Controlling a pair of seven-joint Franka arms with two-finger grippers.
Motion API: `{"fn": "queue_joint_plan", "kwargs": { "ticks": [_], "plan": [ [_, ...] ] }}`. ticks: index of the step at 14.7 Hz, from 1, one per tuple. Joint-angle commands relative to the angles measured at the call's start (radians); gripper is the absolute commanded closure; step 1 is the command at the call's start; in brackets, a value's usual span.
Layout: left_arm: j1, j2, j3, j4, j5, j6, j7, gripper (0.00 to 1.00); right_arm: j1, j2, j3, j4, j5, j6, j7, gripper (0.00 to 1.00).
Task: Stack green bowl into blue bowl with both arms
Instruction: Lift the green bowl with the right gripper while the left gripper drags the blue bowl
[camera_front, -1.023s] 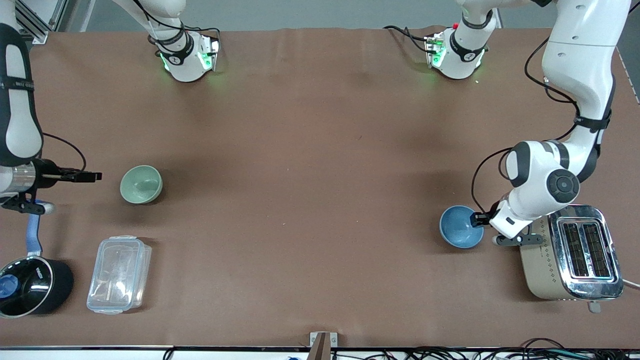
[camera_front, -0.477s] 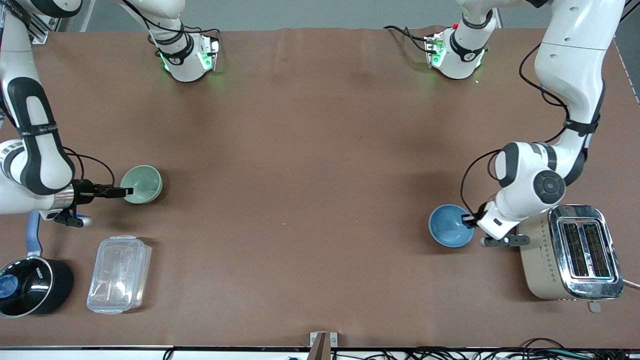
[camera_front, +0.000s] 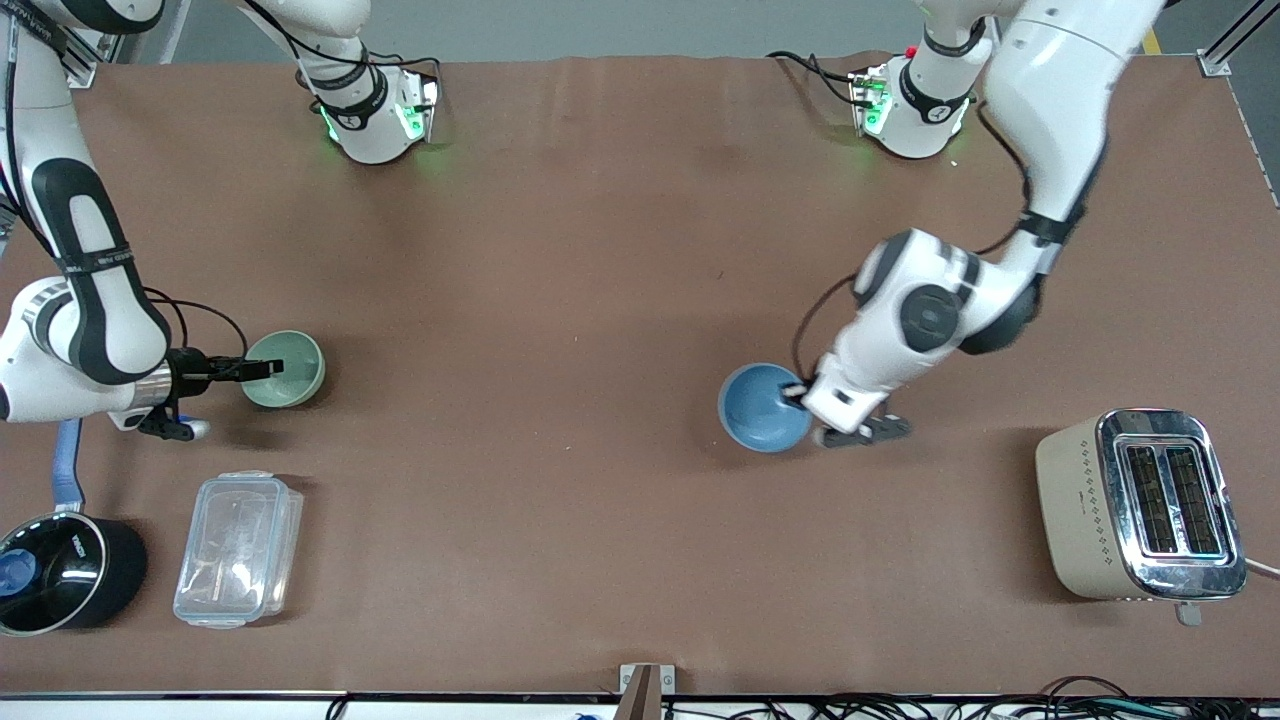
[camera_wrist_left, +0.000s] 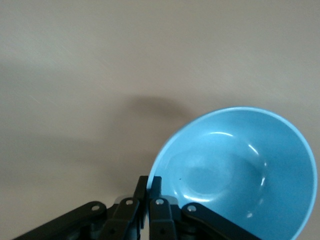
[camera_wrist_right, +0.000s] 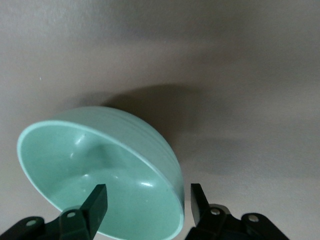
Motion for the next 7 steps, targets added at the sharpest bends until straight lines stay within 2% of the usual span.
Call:
{"fn": "queue_joint_plan", "kwargs": {
  "ticks": [1, 4, 7],
  "plan": [
    [-0.126, 0.049, 0.007, 0.053, 0.045, 0.004, -0.215, 0.99, -0.013, -0.048, 0.011, -0.034, 0.015, 0.004, -0.034, 0.97],
    [-0.241, 0.14, 0.01, 0.133, 0.045, 0.034, -0.329, 0.99, -0.013, -0.051, 0.013, -0.028, 0.02, 0.002, -0.028, 1.0],
    [-0.316, 0.211, 0.024, 0.188, 0.045, 0.106, -0.366, 0.99, 0.007, -0.09, 0.013, -0.034, 0.072, -0.031, -0.01, 1.0]
  ]
}}
